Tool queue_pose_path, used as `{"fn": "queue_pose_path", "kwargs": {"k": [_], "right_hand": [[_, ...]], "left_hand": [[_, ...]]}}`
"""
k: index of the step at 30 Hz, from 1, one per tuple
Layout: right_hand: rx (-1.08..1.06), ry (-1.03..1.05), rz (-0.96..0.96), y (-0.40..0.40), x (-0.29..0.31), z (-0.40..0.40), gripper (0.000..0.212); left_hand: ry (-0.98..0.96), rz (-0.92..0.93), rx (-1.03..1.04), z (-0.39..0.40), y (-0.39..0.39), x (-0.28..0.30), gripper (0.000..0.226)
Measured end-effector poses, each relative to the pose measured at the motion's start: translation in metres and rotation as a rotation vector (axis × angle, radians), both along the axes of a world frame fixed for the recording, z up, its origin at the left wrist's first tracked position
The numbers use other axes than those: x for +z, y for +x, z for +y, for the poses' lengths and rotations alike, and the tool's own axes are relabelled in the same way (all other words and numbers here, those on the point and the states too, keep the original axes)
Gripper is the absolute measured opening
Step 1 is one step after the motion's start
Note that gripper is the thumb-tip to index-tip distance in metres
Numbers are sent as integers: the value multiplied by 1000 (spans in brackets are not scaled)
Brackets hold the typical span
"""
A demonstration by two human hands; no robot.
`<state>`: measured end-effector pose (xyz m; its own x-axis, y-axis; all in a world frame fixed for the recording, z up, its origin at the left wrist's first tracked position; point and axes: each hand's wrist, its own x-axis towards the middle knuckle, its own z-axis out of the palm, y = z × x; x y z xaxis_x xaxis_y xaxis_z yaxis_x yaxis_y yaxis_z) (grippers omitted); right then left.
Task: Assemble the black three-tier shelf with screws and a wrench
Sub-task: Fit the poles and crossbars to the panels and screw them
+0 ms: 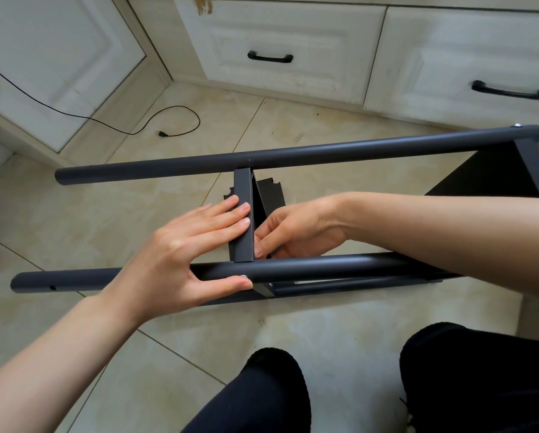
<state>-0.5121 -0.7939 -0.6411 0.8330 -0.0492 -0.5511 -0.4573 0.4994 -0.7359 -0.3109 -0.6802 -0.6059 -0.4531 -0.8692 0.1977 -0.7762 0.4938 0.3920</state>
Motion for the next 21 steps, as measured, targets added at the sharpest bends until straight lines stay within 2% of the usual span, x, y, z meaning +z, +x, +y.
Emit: {"fn": "queue_pose_path", "kwargs": {"k": [15, 19, 21], "right_hand": [[-44, 20, 84, 2, -1, 2, 27], [-48, 23, 82, 1, -2, 1, 40], [-44, 28, 85, 2, -3, 1, 35]], "left_hand": [[-4, 1, -4, 0, 0, -1, 73], [-6, 2, -5, -1, 0, -1, 73], [-7, 0, -5, -1, 0, -1, 74]]}}
